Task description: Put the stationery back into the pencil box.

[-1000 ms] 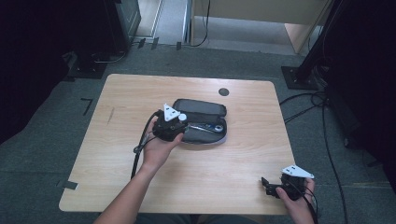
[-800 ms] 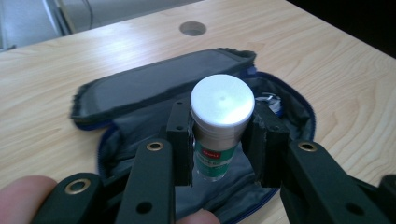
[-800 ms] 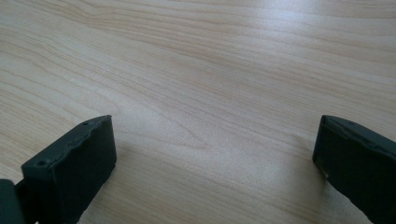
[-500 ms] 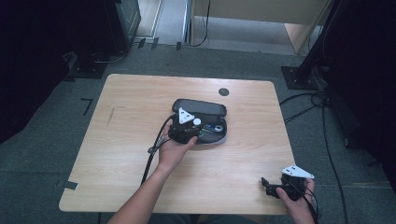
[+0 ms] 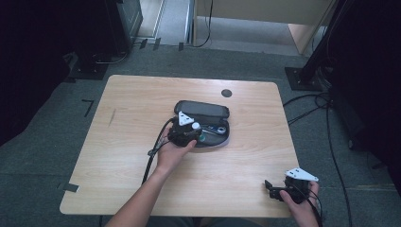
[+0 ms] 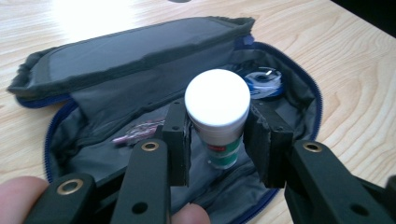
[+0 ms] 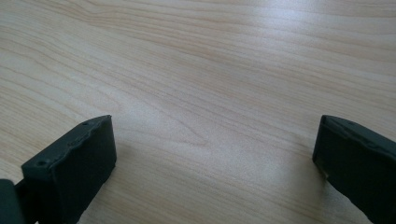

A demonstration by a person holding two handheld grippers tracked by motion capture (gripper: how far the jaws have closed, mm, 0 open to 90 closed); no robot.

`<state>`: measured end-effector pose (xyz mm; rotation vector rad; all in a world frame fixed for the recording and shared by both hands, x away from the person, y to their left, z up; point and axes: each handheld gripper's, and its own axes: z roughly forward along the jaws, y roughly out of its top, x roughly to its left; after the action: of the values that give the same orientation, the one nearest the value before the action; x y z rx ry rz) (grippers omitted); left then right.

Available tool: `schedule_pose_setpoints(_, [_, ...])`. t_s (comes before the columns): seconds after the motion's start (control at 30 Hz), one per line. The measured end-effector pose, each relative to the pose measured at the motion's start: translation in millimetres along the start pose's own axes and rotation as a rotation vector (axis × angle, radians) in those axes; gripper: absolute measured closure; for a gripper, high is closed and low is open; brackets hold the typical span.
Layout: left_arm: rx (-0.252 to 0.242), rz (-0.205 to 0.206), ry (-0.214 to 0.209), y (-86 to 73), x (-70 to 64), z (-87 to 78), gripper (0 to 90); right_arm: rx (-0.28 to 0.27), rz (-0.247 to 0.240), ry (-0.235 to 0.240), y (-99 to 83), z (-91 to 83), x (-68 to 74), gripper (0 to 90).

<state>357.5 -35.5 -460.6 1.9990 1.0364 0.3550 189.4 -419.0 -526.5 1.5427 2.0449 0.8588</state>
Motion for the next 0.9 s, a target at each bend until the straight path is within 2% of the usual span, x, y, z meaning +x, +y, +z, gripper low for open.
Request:
schedule_pose_setpoints(0.3, [-0.029,-0.041,0.030,-0.4,19.2,-11.6,59.9,0.000,0.000,-0.001,0.0,-0.1,0.0,0.0])
schedule_pose_setpoints(0.43, [-0.046,-0.045,0.045,0.4,24.5,-17.6,57.7,0.000,0.000,-0.001,0.0,-0.1,0.0,0.0])
schedule_pose_setpoints(0.73, [-0.093,-0.048,0.049,0.8,31.3,-36.7,49.8,0.000,0.000,-0.001,0.0,-0.1,0.0,0.0])
schedule_pose_setpoints(0.83, [-0.091,-0.054,0.059,-1.5,33.3,-44.2,43.4,0.000,0.000,-0.001,0.0,-0.1,0.0,0.0])
schedule_pose_setpoints(0.9, [-0.069,-0.051,0.082,-3.2,33.6,-49.1,32.5,0.000,0.000,-0.001,0.0,-0.1,0.0,0.0])
